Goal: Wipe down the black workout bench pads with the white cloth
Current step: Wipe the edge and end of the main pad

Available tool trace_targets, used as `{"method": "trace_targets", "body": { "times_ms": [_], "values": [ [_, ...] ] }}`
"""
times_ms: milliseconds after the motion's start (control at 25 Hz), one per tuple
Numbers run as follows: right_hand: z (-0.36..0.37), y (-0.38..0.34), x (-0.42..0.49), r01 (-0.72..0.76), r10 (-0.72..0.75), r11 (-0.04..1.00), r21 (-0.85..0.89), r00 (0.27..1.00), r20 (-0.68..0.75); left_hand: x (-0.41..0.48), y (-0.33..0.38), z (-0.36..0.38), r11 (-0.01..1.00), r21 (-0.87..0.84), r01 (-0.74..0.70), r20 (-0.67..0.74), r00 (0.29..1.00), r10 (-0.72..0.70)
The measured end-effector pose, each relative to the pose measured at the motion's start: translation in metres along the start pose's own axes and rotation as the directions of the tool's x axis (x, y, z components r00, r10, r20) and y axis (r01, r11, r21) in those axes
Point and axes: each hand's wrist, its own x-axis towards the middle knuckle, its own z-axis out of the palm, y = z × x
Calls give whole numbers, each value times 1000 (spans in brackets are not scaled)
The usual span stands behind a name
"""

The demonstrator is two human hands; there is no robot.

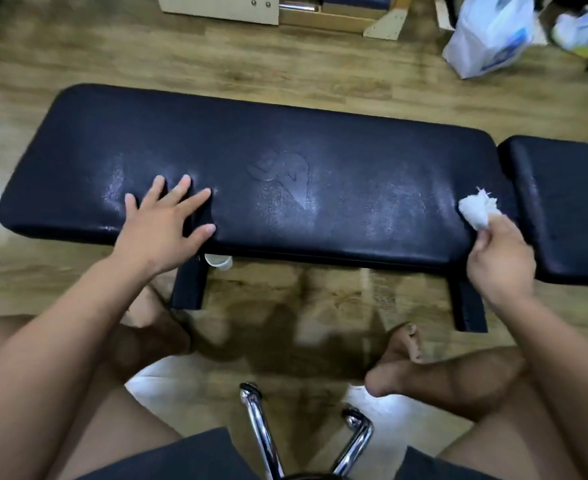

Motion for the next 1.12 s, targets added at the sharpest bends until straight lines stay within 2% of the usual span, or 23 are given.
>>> {"method": "trace_targets", "body": {
  "times_ms": [160,240,360,560,640,720,840,920,1000,1040,1080,1120],
  "values": [
    [24,-45,-45,148,-148,989,7,989,12,-3,-9,-4,935,-354,-1,-85,996,-31],
    [36,-81,-63,219,-220,975,39,974,50,-7,-19,-10,890,-457,-17,-151,987,-59],
    [53,-157,-94,357,-364,931,79,924,115,-18,-37,-18,853,-522,-2,-180,978,-108],
    [80,-290,-145,463,-487,872,159,852,190,-34,-72,-19,824,-562,70,-147,972,-183],
    [91,-339,-160,563,-590,806,183,789,171,-38,-85,-24,813,-575,91,-174,957,-231],
    [106,-393,-175,658,-681,732,177,697,227,-45,-101,-25,791,-599,125,-203,932,-302],
    [139,-476,-190,799,-763,596,78,533,367,-50,-126,-24,769,-614,179,-248,881,-403],
    [161,-519,-197,873,-819,487,22,448,358,-49,-149,-19,738,-631,241,-243,842,-482],
    [168,-536,-200,925,-893,379,13,362,268,-46,-165,-19,668,-675,313,-188,802,-567],
    [162,-531,-199,947,-913,318,-44,318,254,-48,-165,-21,665,-658,354,-164,794,-585],
    [158,-516,-194,965,-929,249,-85,263,259,-50,-160,-23,686,-615,389,-159,791,-591],
    [148,-500,-188,972,-934,235,-28,233,270,-53,-151,-26,726,-551,411,-173,795,-581]
  ]
}}
